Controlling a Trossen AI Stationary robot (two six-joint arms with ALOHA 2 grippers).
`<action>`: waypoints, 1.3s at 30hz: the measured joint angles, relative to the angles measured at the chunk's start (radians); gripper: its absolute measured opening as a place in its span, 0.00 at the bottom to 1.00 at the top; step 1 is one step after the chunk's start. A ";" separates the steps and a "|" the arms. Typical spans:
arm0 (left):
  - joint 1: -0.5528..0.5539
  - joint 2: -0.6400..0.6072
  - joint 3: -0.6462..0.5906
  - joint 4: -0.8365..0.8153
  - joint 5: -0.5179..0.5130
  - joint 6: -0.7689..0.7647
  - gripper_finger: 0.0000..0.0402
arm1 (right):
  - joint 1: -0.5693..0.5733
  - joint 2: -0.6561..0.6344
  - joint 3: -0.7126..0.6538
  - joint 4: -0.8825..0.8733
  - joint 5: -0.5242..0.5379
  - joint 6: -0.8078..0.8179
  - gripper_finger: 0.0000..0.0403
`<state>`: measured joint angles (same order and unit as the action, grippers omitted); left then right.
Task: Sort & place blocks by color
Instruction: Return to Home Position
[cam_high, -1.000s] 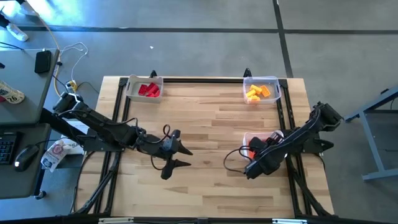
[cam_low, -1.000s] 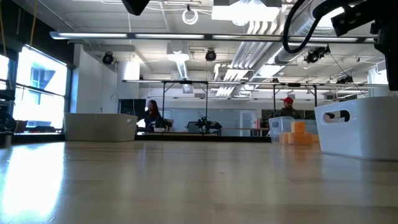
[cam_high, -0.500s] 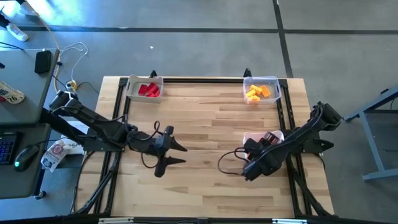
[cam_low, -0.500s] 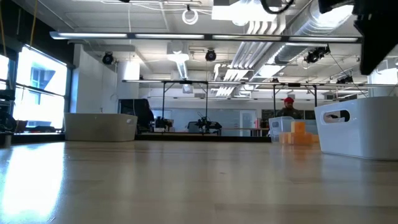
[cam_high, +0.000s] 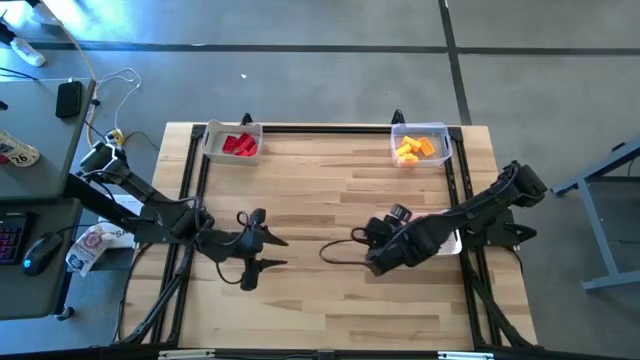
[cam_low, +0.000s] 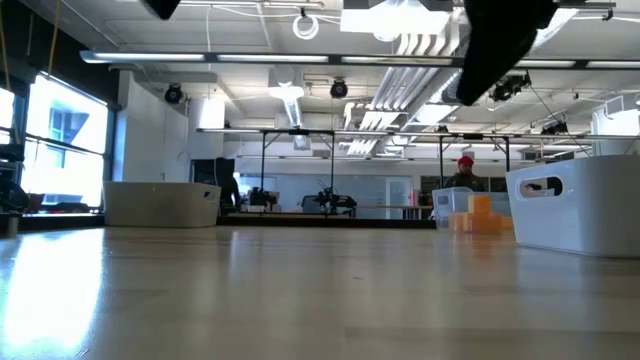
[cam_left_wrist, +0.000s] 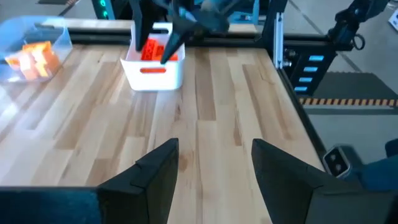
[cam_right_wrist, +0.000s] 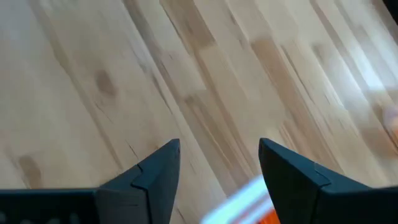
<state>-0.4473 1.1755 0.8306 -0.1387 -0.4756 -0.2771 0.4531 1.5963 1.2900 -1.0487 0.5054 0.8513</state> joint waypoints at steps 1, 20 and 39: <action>0.000 -0.004 -0.026 0.022 0.000 -0.006 0.47 | -0.010 0.000 0.000 0.028 -0.002 -0.028 0.51; 0.035 -0.414 -0.566 0.450 0.099 -0.034 0.47 | -0.199 0.000 0.000 0.428 -0.073 -0.400 0.51; 0.140 -0.767 -0.802 0.474 0.207 0.019 0.47 | -0.408 -0.234 -0.038 0.424 -0.092 -0.547 0.51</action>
<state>-0.3072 0.4088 0.0288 0.3357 -0.2685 -0.2581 0.0449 1.3626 1.2521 -0.6248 0.4133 0.3044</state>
